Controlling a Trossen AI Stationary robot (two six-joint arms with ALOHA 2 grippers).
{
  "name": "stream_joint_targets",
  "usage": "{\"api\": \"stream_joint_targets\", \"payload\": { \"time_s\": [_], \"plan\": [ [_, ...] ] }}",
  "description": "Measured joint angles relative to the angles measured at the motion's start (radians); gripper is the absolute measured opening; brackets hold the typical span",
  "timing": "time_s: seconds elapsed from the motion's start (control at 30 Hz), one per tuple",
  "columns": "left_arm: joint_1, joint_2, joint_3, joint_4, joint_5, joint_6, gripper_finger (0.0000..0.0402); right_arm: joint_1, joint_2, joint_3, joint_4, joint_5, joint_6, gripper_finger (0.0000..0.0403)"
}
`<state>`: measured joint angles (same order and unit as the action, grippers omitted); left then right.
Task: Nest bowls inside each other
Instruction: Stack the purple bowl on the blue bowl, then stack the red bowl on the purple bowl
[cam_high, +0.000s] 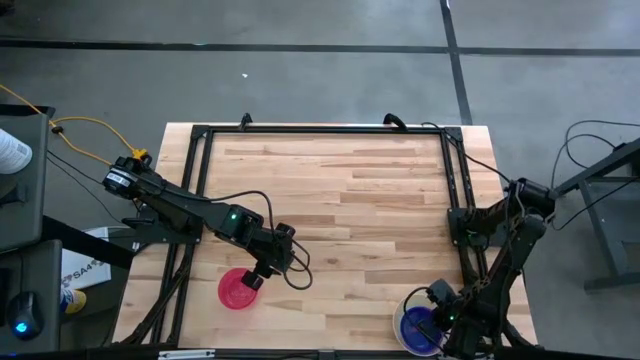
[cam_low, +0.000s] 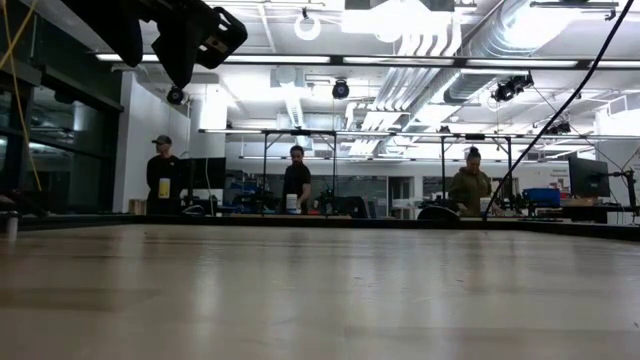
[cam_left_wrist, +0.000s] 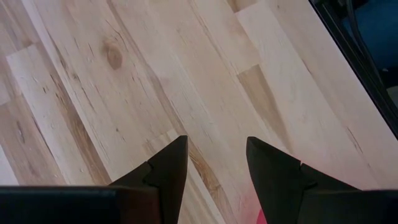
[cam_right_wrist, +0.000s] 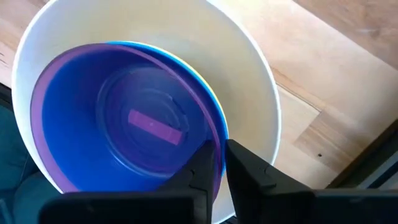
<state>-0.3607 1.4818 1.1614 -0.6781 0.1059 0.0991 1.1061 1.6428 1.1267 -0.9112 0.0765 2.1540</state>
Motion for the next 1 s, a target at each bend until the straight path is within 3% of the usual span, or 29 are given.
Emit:
{"api": "stream_joint_targets", "payload": {
  "time_s": [0.43, 0.7, 0.87, 1.0],
  "plan": [
    [0.000, 0.000, 0.000, 0.003, 0.000, 0.000, 0.0164, 0.000, -0.004, 0.000, -0.001, 0.000, -0.010, 0.0085],
    [0.000, 0.000, 0.000, 0.005, -0.001, 0.000, 0.0164, -0.024, -0.089, 0.000, -0.045, 0.019, -0.042, 0.0109],
    [0.000, 0.000, 0.000, 0.004, -0.001, 0.000, 0.0164, -0.093, -0.157, 0.000, -0.079, 0.081, -0.141, 0.0112],
    [0.000, 0.000, 0.000, -0.002, -0.001, 0.005, 0.0164, -0.219, -0.186, 0.000, -0.065, 0.075, -0.334, 0.0109]
  ]
}}
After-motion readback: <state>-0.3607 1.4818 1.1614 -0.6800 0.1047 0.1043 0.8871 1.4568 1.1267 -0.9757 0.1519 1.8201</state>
